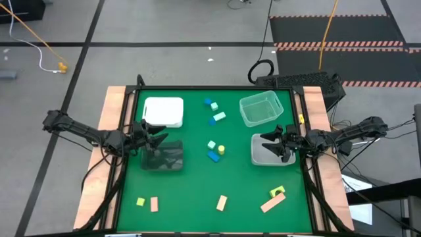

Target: Sort & place blocks by color

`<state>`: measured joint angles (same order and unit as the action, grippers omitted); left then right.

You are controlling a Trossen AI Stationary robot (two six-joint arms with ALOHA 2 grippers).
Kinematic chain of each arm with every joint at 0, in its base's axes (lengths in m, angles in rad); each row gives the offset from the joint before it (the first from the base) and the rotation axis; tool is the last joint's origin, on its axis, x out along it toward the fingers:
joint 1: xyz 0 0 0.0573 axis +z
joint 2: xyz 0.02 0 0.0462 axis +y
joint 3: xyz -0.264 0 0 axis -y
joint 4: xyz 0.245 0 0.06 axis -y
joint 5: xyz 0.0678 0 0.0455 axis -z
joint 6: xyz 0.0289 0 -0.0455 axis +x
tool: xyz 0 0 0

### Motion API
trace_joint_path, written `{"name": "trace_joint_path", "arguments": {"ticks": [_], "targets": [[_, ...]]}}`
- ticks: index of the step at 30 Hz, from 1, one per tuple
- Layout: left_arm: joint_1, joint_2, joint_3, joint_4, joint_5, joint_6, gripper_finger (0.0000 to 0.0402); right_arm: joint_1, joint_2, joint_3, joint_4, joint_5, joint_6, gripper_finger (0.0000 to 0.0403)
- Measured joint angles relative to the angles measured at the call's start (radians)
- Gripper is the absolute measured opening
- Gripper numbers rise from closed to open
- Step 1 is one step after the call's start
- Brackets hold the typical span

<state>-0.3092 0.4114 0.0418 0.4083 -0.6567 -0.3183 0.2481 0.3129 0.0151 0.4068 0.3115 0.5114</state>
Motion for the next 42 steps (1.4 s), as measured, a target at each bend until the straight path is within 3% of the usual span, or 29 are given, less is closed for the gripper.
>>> {"name": "trace_joint_path", "arguments": {"ticks": [35,42], "targets": [[0.000,0.000,0.000,0.000,0.000,0.000,0.0216,0.000,0.000,0.000,0.002,0.000,0.000,0.0249],[0.000,0.000,0.000,0.000,0.000,-0.002,0.0216,0.000,0.000,0.000,0.113,0.002,0.000,0.0249]]}}
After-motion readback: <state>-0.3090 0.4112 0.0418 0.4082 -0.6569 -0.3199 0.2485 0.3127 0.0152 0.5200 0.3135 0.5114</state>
